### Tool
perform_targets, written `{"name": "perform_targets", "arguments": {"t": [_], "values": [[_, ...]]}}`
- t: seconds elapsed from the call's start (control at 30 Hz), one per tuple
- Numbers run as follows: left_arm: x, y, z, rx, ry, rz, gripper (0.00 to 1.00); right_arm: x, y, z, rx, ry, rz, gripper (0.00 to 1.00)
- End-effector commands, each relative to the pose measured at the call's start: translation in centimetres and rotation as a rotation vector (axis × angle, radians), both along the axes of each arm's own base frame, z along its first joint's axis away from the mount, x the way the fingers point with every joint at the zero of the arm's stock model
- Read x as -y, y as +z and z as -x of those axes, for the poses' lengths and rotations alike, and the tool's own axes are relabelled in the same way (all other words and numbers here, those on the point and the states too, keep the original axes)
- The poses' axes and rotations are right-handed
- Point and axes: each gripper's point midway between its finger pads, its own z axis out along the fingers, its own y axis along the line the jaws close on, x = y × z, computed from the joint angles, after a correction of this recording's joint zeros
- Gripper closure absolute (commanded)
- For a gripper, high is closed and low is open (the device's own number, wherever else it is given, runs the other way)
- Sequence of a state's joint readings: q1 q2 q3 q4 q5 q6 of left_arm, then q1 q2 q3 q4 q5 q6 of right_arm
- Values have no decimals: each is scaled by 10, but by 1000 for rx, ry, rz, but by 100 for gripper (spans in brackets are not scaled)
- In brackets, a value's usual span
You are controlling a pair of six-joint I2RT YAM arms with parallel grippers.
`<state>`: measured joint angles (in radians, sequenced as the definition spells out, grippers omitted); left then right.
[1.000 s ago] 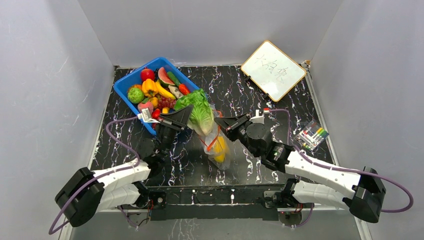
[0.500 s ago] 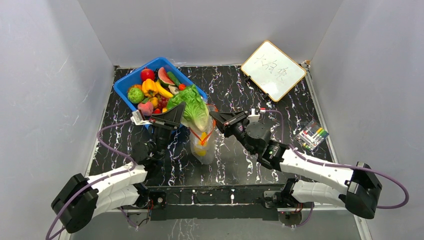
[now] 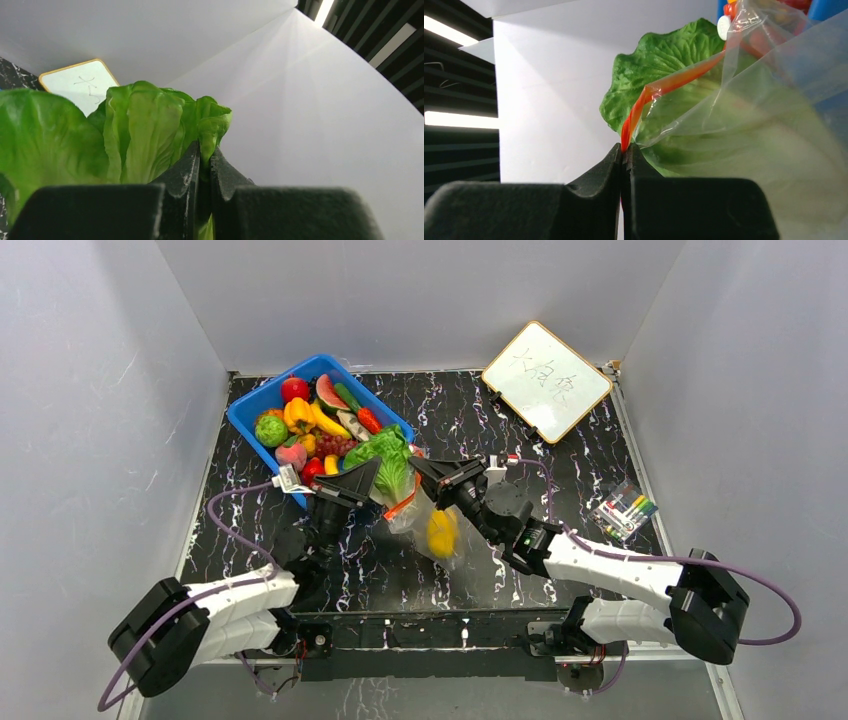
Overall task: Place the food in the zip-top bag and seal the zipper
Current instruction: Place the fake vegetable in the zipper food storage bag.
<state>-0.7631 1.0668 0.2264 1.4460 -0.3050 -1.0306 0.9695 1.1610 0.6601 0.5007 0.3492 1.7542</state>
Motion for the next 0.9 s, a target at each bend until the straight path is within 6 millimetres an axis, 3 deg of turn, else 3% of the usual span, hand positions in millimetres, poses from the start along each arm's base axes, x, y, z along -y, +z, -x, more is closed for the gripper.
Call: {"name": "perform_targets", "arguments": {"t": [0.0, 0.07, 0.2, 0.33, 0.47, 0.57, 0.67, 0.87], "values": [[-49, 77, 37, 202, 16, 323, 100, 14, 60, 6, 163, -31, -164, 100], [-60, 75, 34, 154, 44, 358, 100, 16, 55, 10, 198, -9, -140, 100], [-70, 93, 42, 198, 77, 341, 100, 14, 26, 7, 100, 14, -18, 100], [-69, 90, 46, 196, 45, 365, 100, 15, 19, 10, 73, 37, -106, 100], [-59, 74, 49, 195, -13, 366, 100, 3, 42, 15, 119, 114, -251, 100], [-51, 66, 54, 222, -49, 327, 100, -19, 65, 23, 143, 237, -348, 100], [-55, 75, 69, 347, 0, 216, 100, -36, 71, 26, 177, 299, -429, 100], [-68, 68, 77, 337, 11, 251, 100, -31, 83, 21, 234, 266, -524, 100]]}}
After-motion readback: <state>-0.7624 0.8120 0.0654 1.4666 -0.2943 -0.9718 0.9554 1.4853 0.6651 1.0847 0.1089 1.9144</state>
